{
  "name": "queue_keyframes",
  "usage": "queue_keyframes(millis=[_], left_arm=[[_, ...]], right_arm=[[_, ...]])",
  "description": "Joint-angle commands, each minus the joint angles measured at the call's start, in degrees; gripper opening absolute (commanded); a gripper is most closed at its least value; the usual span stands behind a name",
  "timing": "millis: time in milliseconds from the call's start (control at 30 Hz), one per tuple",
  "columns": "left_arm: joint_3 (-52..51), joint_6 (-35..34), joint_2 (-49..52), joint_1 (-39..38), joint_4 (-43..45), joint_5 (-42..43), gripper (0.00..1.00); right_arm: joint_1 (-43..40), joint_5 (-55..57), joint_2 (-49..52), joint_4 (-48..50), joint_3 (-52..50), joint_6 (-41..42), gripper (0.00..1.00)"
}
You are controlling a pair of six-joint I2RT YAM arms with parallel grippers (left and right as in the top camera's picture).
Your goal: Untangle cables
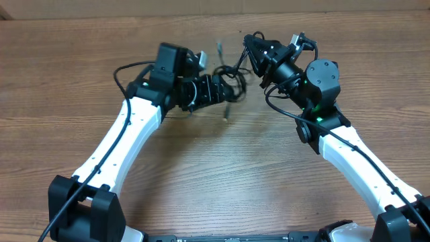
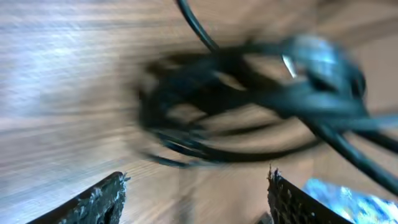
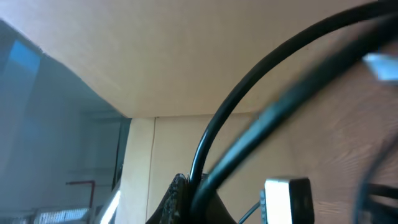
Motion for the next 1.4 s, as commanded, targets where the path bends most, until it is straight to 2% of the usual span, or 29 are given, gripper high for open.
queue_keyframes(millis=[0,267,633,767,800,867,967,1067,1100,1167,1233,1367], left_arm=[[0.22,0.72,0.66,-0.22,-0.09,-4.7,0.72],[0.2,-4.48,1.44,-2.16,2.25,-7.8,0.75],[0.2,-6.34,4.46,-5.25,3.74,-6.47,0.77],[0.2,-6.6,6.1,-5.25,7.08,-6.84,0.76],[0.2,-6.91,6.75,-5.25,7.89,-7.28,0.74],[0.2,-8.13,8.17,-5.27,8.76,-8.57,0.59],[0.2,-11.98,11.65,-5.53,9.81,-9.25,0.45],[0.2,-13.0,15.26,-5.73,12.48,-8.63,0.11],[0.2,-12.94,16.24,-5.73,13.27,-7.78,0.05],[0.2,-12.57,17.18,-5.2,13.53,-6.91,0.04],[0.2,-8.41,16.92,-3.78,13.22,-6.29,0.04],[0.24,-0.7,14.95,0.39,12.15,-4.42,0.04]], right_arm=[[0.63,0.66,-0.04,1.64,2.1,-0.15,0.04],[0.66,0.68,-0.04,3.15,2.12,0.24,0.04],[0.66,0.76,-0.04,3.32,2.1,0.22,0.04],[1.25,0.66,-0.04,4.35,2.1,0.26,0.04],[1.36,0.63,-0.04,4.98,2.12,0.26,0.04],[1.55,0.68,-0.04,6.12,2.12,0.28,0.04],[1.55,0.66,-0.04,7.02,2.12,0.35,0.04],[1.55,0.7,-0.04,6.71,2.12,0.33,0.04],[1.55,0.9,-0.04,6.21,2.1,0.09,0.04],[1.14,1.62,-0.04,4.02,2.1,-0.37,0.04],[0.42,2.43,-0.04,0.63,2.1,-2.51,0.04],[-0.9,7.19,-0.04,-10.6,2.1,-14.01,0.04]])
